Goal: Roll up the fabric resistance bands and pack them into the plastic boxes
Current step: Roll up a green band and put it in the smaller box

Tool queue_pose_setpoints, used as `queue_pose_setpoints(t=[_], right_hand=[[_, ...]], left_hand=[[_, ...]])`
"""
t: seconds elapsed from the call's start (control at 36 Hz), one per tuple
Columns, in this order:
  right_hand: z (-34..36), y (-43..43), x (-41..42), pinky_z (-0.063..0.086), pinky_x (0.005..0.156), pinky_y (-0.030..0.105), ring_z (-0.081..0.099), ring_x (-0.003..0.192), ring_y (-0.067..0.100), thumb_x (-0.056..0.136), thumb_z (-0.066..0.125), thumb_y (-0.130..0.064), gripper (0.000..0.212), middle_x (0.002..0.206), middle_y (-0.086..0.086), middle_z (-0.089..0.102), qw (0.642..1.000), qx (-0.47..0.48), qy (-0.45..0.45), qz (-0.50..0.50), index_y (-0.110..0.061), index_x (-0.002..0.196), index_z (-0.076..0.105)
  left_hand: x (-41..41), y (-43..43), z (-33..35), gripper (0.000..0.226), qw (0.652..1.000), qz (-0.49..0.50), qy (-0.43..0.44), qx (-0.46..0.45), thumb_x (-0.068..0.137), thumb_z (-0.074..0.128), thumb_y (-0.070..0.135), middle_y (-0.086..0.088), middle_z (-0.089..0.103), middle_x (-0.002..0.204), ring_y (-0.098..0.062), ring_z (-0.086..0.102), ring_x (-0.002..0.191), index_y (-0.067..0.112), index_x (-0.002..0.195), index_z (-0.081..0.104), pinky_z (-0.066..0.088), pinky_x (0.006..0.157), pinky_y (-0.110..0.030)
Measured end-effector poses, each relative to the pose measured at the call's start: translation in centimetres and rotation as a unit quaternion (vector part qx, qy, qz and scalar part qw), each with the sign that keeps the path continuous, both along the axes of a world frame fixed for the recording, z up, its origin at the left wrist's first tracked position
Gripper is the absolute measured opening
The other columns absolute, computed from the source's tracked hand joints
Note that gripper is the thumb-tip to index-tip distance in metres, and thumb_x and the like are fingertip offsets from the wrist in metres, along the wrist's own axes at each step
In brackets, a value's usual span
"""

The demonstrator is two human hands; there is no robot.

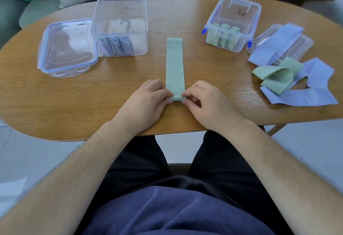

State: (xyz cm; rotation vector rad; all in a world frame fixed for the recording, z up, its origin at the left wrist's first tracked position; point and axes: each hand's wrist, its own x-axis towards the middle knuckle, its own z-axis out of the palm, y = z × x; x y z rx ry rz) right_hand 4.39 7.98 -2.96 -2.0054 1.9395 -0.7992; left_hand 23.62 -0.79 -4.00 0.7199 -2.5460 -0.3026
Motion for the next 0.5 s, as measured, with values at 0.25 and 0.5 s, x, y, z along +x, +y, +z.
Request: queue_pose_setpoints(t=[0.25,0.5], right_hand=[[1.4,1.4,0.1,0.051,0.076,0.027,0.058,0.083,0.009,0.092,0.070,-0.020,0.007,0.097,-0.005,0.056,0.998,0.050,-0.008,0.032,-0.015,0.095,0.074],[1.3,1.2,0.3,0.048,0.071,0.025,0.055,0.080,0.009,0.093,0.063,-0.012,0.013,0.088,-0.006,0.057,0.998,0.042,-0.016,0.032,-0.022,0.100,0.065]], left_hand=[[0.9,1.0,1.2,0.010,0.997,-0.072,-0.018,0.019,0.095,0.067,0.016,-0.001,0.056,0.091,-0.022,0.052,0.090,0.011,0.098,0.075,0.047,0.084,-0.036],[0.6,1.2,1.2,0.004,0.998,-0.048,-0.017,0.040,0.098,0.061,0.015,0.006,0.055,0.088,-0.016,0.051,0.087,0.014,0.099,0.065,0.046,0.082,-0.033]])
